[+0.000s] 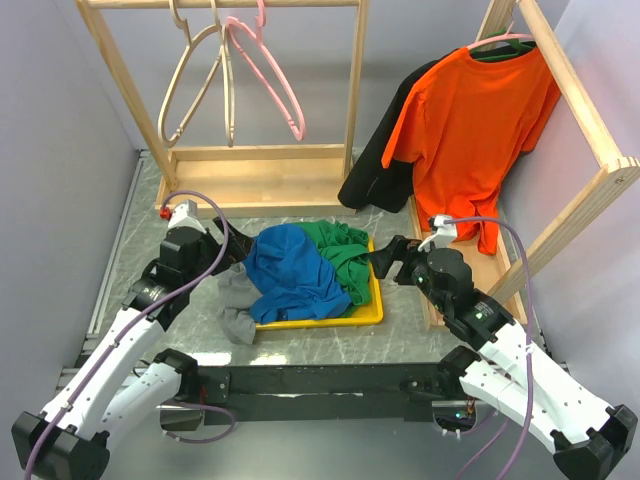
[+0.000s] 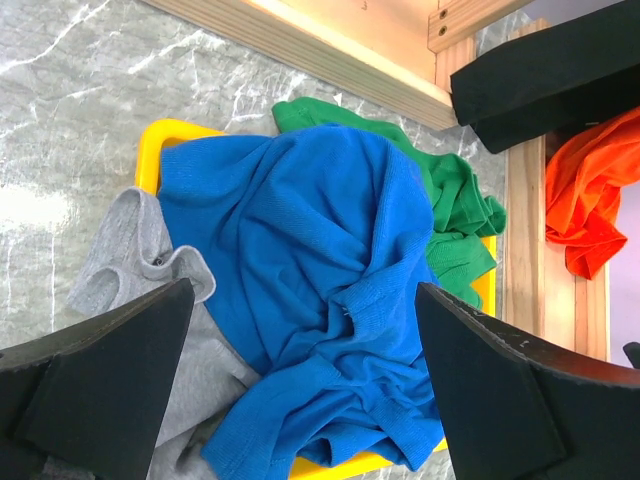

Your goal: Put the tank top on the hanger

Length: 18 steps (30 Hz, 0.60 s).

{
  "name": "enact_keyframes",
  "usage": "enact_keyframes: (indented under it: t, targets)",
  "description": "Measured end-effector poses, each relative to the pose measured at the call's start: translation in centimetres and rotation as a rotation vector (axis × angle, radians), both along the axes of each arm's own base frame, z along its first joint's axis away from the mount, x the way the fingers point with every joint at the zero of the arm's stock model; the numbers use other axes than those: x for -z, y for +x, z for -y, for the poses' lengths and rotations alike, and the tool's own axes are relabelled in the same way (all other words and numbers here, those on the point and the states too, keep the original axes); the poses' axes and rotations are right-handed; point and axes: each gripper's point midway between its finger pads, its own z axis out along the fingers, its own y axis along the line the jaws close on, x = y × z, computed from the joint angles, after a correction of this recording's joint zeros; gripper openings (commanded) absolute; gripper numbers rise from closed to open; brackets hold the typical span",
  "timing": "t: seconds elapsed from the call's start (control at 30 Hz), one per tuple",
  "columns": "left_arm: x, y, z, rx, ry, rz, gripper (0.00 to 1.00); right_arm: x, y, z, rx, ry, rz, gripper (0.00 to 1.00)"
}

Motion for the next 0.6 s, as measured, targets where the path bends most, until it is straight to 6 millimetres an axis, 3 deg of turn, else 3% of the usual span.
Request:
enact_keyframes:
  t: [0.43,0.6]
  targets:
    - [-0.1,-0.2,0.3,0.031,0.005,0.007,0.99,0.3,0.2,0.1,0.010,-0.008,-0.007,1.00]
    - [-0.2,-0.5,0.8,0.063,-0.005,0.006,1.00,1.2,0.4,0.5,0.036,-0.037,-0.034,1.00]
